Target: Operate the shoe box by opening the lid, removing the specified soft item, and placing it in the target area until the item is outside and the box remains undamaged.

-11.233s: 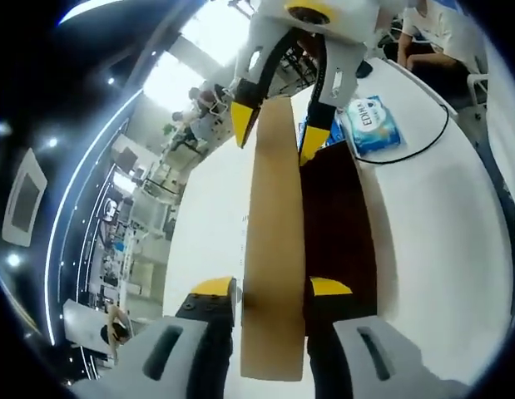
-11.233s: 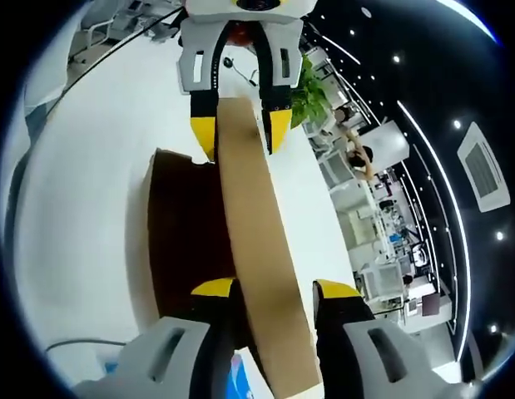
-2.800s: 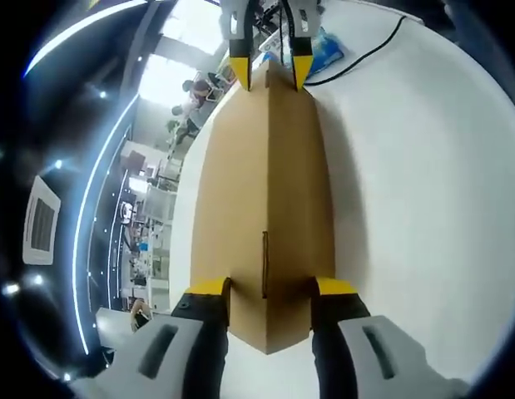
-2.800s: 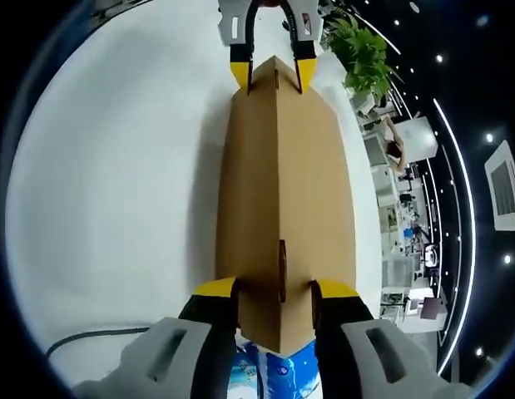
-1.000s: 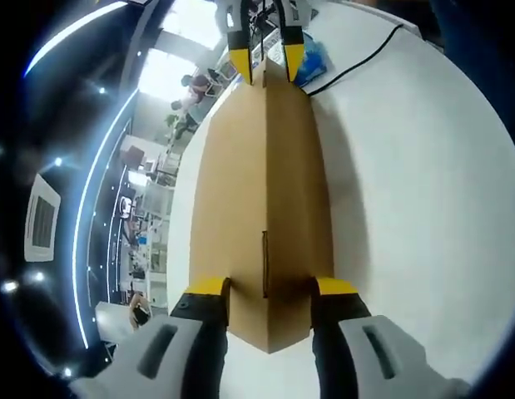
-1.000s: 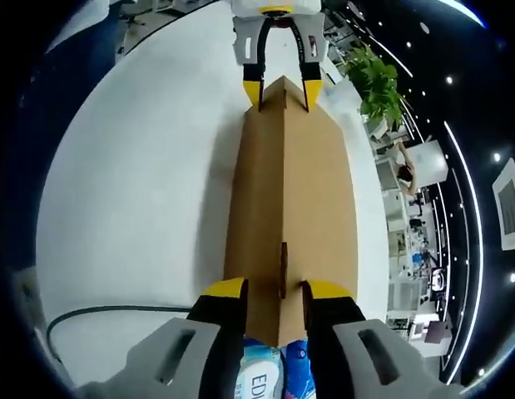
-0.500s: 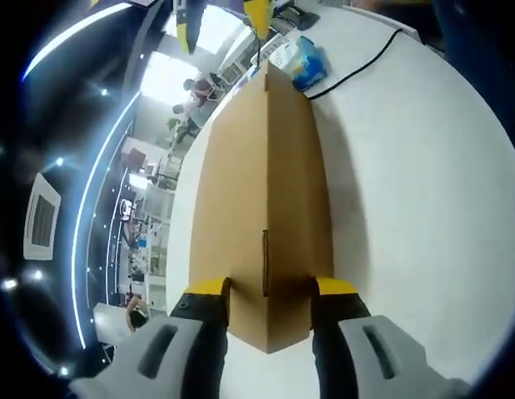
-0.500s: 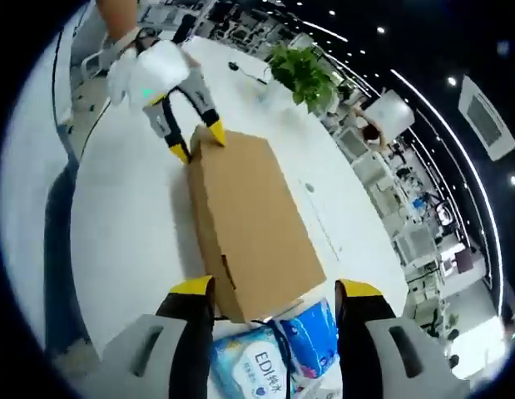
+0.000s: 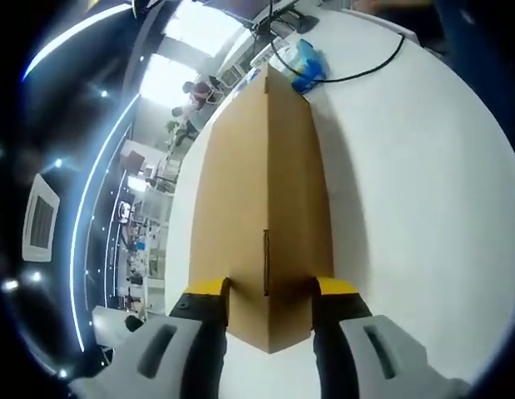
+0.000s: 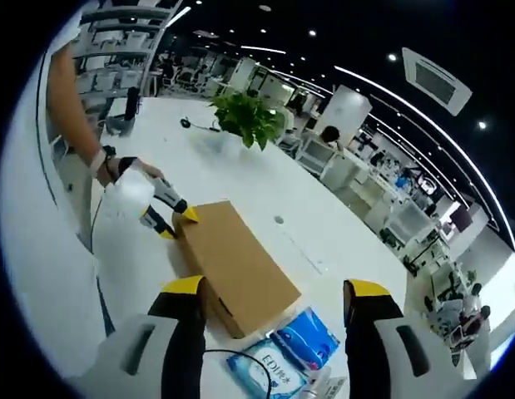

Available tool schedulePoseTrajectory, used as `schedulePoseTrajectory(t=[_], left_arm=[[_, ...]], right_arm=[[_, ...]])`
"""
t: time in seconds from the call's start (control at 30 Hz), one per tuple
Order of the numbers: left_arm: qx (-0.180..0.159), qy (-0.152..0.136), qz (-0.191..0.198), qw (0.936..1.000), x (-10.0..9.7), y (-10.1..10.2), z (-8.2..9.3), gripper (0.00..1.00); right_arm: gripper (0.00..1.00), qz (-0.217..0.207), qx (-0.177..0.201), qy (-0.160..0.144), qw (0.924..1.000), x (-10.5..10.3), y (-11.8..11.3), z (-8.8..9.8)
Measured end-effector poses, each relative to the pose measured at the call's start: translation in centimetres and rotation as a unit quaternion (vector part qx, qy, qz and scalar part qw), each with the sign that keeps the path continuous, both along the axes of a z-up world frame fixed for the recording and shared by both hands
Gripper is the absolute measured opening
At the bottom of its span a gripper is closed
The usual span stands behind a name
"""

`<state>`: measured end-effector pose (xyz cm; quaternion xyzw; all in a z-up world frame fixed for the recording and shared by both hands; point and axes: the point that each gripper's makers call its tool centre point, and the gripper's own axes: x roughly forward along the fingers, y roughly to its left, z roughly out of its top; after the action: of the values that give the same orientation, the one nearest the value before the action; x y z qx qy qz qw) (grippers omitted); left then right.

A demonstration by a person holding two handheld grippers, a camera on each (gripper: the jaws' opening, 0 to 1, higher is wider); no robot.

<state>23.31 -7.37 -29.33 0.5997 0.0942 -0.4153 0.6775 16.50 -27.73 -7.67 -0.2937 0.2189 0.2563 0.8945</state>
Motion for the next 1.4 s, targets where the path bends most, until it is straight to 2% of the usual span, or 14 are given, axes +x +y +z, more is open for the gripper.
schedulePoseTrajectory(t=[0.1, 0.4, 0.6, 0.67, 0.8, 0.93, 1.03, 1.1, 1.17, 1.2, 1.23, 1.3, 1.33, 1.4], left_arm=[[-0.002, 0.003, -0.004, 1.0000, 0.1, 0.0, 0.0, 0.39], [-0.001, 0.006, -0.009, 0.9999, 0.2, 0.0, 0.1, 0.39], [-0.002, 0.009, -0.010, 0.9999, 0.3, -0.1, 0.3, 0.41], [-0.020, 0.031, 0.004, 0.9993, 0.3, -0.2, 0.1, 0.43], [-0.013, 0.046, 0.007, 0.9988, 0.1, -0.7, 0.6, 0.43], [-0.094, 0.086, 0.019, 0.9917, -0.4, -3.1, 4.0, 0.48], [-0.159, 0.116, 0.047, 0.9793, -0.2, -3.9, 6.8, 0.64], [-0.209, 0.156, 0.085, 0.9617, -0.1, -3.9, 9.0, 0.77], [-0.230, 0.178, 0.123, 0.9488, -0.1, -3.3, 10.5, 0.85], [-0.222, 0.191, 0.141, 0.9455, -0.3, -2.8, 10.6, 0.85], [-0.211, 0.211, 0.182, 0.9368, -0.6, -1.7, 10.8, 0.84], [-0.232, 0.219, 0.208, 0.9246, -0.8, -1.4, 11.9, 0.88], [-0.275, 0.234, 0.210, 0.9087, -1.1, -1.9, 13.1, 0.93], [-0.315, 0.262, 0.257, 0.8752, -1.9, -1.4, 14.5, 0.99]], right_arm=[[0.72, -0.022, 0.023, 0.020, 0.9993, -1.1, -0.4, 0.7], [0.81, -0.022, 0.049, 0.024, 0.9982, -3.4, 0.2, 3.0], [0.88, -0.029, 0.078, 0.048, 0.9954, -5.5, 0.3, 3.3], [0.88, -0.043, 0.091, 0.062, 0.9930, -5.9, 0.0, 2.9], [0.88, -0.048, 0.113, 0.075, 0.9896, -6.1, -0.1, 2.4], [0.88, -0.044, 0.109, 0.081, 0.9898, -6.0, -0.3, 1.6], [0.88, -0.037, 0.118, 0.085, 0.9887, -5.9, 0.1, 1.4], [0.88, -0.038, 0.118, 0.088, 0.9884, -5.7, -0.1, 1.2], [0.88, -0.040, 0.125, 0.090, 0.9873, -5.5, -0.2, 1.2], [0.88, -0.041, 0.128, 0.089, 0.9870, -5.3, -0.3, 1.4], [0.88, -0.039, 0.130, 0.082, 0.9873, -5.0, -0.3, 1.7], [0.89, -0.040, 0.126, 0.077, 0.9882, -4.8, -0.5, 1.8], [0.89, -0.039, 0.125, 0.077, 0.9884, -4.5, -0.6, 1.8], [0.92, -0.041, 0.131, 0.078, 0.9875, -4.3, -0.6, 1.8]])
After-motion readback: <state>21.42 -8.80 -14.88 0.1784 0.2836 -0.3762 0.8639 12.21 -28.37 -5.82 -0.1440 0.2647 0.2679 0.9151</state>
